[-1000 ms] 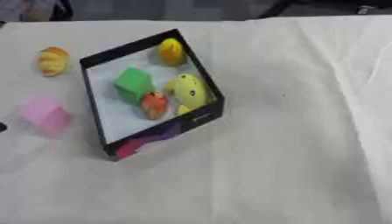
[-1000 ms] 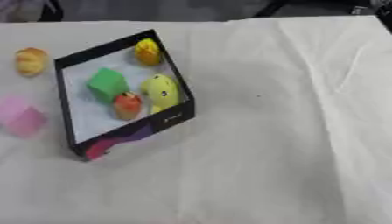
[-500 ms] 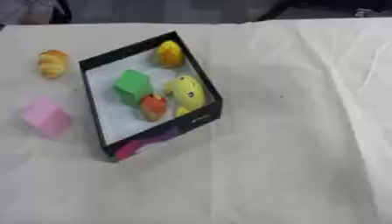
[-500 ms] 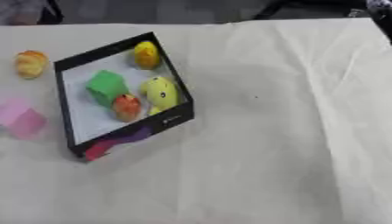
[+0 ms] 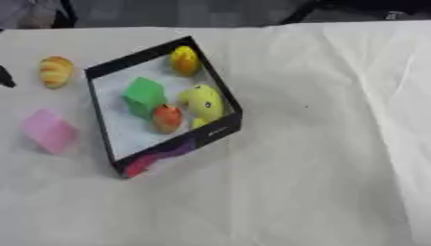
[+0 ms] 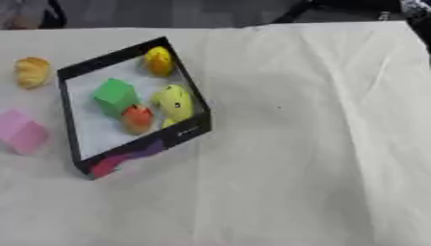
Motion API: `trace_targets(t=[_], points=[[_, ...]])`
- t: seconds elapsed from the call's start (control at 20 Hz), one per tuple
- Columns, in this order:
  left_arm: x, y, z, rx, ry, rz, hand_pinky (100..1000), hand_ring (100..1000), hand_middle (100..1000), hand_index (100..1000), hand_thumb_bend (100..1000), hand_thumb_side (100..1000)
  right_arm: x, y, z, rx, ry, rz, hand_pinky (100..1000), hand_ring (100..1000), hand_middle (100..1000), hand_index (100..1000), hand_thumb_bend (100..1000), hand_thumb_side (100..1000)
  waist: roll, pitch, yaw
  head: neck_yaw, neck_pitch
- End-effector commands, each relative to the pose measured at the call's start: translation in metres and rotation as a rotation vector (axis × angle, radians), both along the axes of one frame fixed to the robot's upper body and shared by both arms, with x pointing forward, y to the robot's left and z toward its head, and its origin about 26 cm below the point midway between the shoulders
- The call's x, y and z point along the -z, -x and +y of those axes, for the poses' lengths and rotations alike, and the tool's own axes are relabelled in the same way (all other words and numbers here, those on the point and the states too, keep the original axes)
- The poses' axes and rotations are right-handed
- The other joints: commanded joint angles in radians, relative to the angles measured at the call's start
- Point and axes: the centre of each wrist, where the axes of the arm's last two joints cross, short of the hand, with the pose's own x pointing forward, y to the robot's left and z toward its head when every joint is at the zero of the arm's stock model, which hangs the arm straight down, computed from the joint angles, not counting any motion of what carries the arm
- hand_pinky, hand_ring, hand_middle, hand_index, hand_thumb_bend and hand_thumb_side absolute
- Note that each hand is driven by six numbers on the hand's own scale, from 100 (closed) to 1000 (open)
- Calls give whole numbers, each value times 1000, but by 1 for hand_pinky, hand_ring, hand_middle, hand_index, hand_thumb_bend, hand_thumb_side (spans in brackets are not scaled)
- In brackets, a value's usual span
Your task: Pick up objects on the table and place them in the box.
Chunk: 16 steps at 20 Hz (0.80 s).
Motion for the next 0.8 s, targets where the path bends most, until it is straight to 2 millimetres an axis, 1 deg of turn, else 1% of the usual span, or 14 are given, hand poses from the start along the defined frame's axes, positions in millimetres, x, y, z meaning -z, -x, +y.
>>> trace_targets(t=[0.05, 0.15, 0.2, 0.35, 0.45, 0.55, 0.65, 0.8], points=[[-23, 3, 3, -80, -53, 25, 900, 891, 792, 847, 797, 526, -12, 2, -6, 17, 27, -24, 915, 734, 692, 819, 100, 569, -11, -31, 2, 4, 5], [-25, 3, 3, -135, -43, 12, 902, 895, 795, 849, 798, 526, -12, 2, -7, 21, 24, -24, 915, 734, 692, 819, 100, 570, -10, -28, 4, 5, 5], [-25, 3, 4, -170, -33, 4, 899, 894, 792, 848, 780, 521, -12, 2, -7, 23, 23, -23, 915, 734, 691, 818, 100, 571, -10, -28, 5, 5, 5], [-19, 2, 9, -305, -2, -10, 897, 890, 791, 849, 768, 563, -12, 2, -7, 23, 21, -22, 915, 733, 691, 818, 100, 572, -8, -26, 4, 9, 5], [-12, 1, 11, -375, 10, -5, 893, 881, 780, 840, 770, 601, -12, 2, -7, 23, 20, -21, 915, 732, 690, 817, 100, 572, -8, -25, 3, 10, 5], [-5, 1, 12, -425, 22, -5, 893, 878, 775, 835, 760, 607, -12, 3, -7, 24, 19, -20, 915, 732, 690, 817, 100, 572, -8, -24, 3, 13, 5], [5, 0, 14, -474, 35, 3, 883, 855, 753, 818, 757, 635, -11, 2, -7, 24, 18, -19, 915, 729, 690, 816, 100, 572, -7, -24, 4, 16, 5], [19, -2, 15, -530, 39, 26, 878, 847, 746, 811, 788, 676, -11, 2, -7, 22, 18, -16, 915, 725, 685, 816, 100, 572, -5, -25, 4, 24, 5]])
